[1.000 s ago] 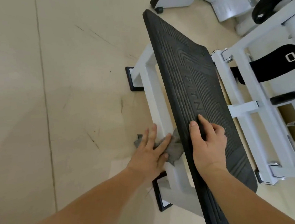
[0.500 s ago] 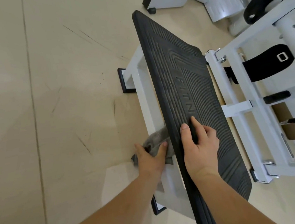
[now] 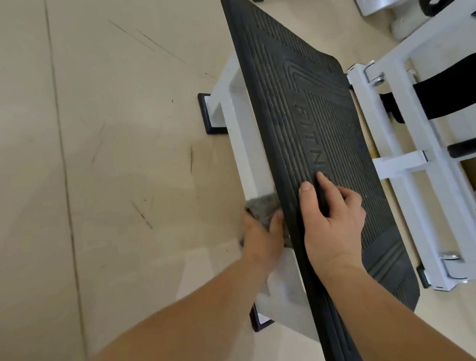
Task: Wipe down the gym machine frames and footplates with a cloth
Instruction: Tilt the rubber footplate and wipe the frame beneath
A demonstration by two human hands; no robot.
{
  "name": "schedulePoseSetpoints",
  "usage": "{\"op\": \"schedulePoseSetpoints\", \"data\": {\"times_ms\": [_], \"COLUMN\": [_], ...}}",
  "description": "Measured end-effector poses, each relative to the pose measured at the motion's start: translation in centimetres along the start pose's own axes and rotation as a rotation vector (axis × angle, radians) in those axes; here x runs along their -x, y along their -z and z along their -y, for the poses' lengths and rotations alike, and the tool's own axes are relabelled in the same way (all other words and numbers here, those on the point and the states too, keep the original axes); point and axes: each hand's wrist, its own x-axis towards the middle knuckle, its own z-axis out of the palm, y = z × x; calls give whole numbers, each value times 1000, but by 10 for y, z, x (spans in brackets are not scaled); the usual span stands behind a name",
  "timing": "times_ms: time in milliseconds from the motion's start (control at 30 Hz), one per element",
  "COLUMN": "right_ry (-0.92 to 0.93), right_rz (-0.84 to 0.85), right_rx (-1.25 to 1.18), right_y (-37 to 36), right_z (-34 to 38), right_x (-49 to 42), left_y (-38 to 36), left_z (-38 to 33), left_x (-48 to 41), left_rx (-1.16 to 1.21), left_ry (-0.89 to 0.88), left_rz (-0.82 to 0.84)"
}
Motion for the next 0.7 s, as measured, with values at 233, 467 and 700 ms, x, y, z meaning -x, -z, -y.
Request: {"op": "schedulePoseSetpoints", "data": {"times_ms": [233, 467, 700], "right_ry": [3, 3, 3], "right_rz": [-1, 2, 4], "right_rx": [-11, -21, -26], "right_y": [1, 1, 1], "right_z": [2, 0, 0], "right_x": [2, 2, 3], "left_y": [2, 4, 21], "left_z": [36, 46, -18], "left_x": [60, 42, -11], "left_rx": [-48, 63, -151], "left_ry": [71, 206, -114], "left_rz": [155, 242, 106]}}
